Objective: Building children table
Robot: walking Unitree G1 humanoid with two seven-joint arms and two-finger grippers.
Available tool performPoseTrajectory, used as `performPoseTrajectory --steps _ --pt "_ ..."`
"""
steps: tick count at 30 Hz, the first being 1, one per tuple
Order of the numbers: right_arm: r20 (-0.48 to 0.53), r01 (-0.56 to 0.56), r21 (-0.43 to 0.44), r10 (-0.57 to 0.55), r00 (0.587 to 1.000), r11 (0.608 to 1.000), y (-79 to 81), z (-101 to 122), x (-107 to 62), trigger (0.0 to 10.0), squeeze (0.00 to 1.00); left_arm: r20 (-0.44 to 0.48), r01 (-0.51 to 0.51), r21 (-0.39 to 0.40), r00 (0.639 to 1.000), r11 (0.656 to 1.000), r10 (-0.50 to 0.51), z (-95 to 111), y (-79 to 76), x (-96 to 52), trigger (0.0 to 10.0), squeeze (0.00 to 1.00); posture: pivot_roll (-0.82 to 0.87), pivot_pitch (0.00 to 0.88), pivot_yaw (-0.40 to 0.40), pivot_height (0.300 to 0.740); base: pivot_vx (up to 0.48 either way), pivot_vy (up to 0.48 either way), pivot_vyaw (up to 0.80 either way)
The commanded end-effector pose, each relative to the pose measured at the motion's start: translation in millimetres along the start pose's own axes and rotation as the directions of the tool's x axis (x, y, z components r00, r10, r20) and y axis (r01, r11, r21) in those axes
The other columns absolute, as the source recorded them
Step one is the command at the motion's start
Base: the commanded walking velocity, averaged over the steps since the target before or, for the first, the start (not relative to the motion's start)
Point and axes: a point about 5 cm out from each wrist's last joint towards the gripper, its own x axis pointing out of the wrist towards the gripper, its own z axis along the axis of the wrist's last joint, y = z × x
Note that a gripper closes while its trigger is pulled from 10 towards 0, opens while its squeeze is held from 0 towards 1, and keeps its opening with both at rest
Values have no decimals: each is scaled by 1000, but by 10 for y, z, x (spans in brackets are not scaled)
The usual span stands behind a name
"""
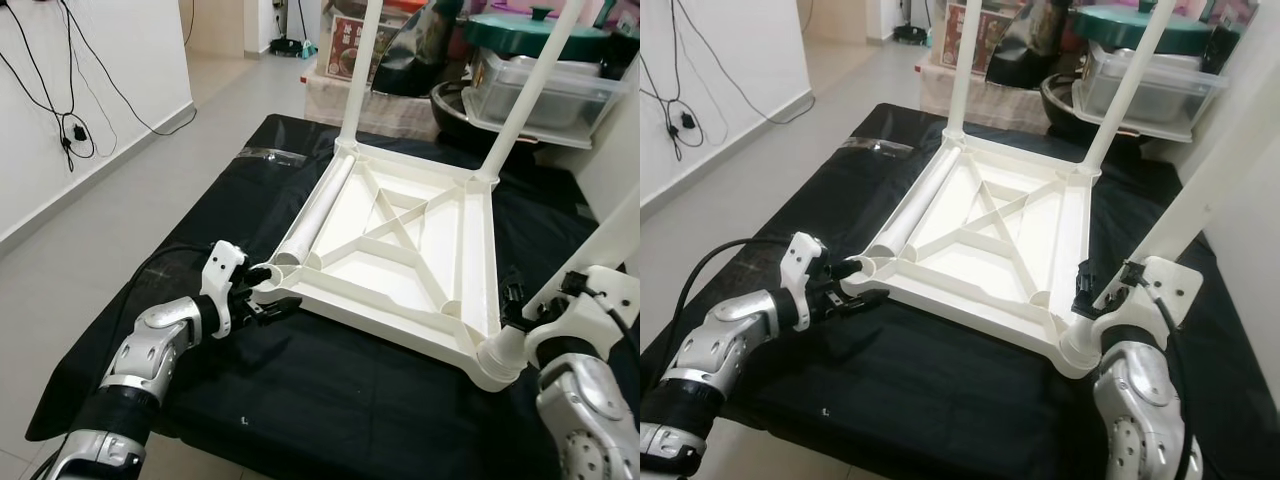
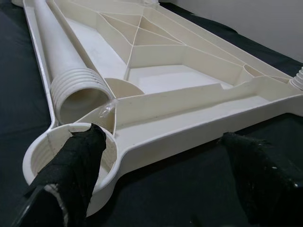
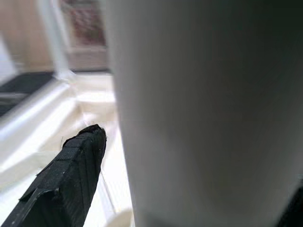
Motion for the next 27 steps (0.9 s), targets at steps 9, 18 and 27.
performPoseTrajectory --steps 9,18,27 --pt "11 -296 -111 299 954 949 -232 136 191 10000 0 3 23 18 1000 1000 -23 1 -46 77 10000 0 101 0 -115 740 0 0 0" --pt "-61 -553 -69 550 833 830 -435 156 379 4549 0 9 29 22 1000 999 -30 10 -47 109 10000 0 110 0 -123 740 0 0 0" --pt "-105 -564 27 564 819 825 -553 -58 610 0 0 7 29 23 1000 999 -29 -4 -39 100 10000 0 128 0 -132 740 0 0 0"
